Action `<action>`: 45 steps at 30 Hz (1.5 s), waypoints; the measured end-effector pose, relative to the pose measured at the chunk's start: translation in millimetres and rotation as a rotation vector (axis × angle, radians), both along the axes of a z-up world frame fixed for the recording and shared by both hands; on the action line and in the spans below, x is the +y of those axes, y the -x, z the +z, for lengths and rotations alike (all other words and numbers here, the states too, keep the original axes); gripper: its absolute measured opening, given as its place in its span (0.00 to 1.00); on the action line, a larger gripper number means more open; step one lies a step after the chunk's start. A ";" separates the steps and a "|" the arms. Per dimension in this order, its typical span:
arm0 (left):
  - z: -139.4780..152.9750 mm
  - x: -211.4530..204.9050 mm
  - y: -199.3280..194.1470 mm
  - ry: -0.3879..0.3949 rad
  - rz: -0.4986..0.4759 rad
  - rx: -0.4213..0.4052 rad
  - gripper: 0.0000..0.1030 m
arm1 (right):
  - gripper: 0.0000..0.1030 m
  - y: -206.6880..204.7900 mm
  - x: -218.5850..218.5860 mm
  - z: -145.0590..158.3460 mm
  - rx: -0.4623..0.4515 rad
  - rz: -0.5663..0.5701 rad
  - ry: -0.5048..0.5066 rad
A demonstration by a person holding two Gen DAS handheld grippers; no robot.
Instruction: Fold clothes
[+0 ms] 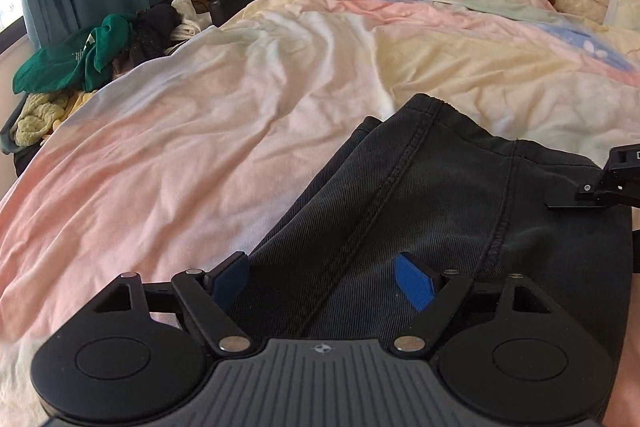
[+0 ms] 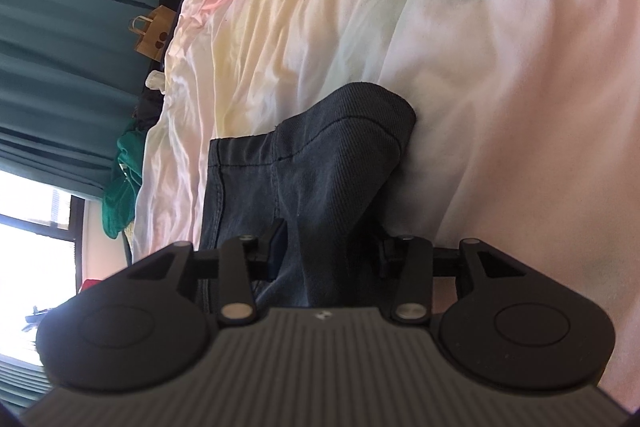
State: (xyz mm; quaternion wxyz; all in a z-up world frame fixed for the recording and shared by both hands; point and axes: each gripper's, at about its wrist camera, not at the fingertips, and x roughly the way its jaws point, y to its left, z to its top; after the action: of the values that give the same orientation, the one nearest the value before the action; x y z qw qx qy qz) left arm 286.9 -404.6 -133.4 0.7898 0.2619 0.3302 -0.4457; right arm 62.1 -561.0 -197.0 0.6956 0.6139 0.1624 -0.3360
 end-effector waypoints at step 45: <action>95.9 236.8 146.6 0.277 0.558 0.051 0.61 | 0.51 -30.1 -18.4 -12.2 -0.208 0.492 0.059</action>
State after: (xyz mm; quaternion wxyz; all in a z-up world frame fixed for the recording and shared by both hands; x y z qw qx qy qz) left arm 140.3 -167.8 -37.4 0.9013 0.0397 0.3450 -0.2591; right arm 92.2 -579.4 -209.3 0.7870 0.5666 0.2244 -0.0964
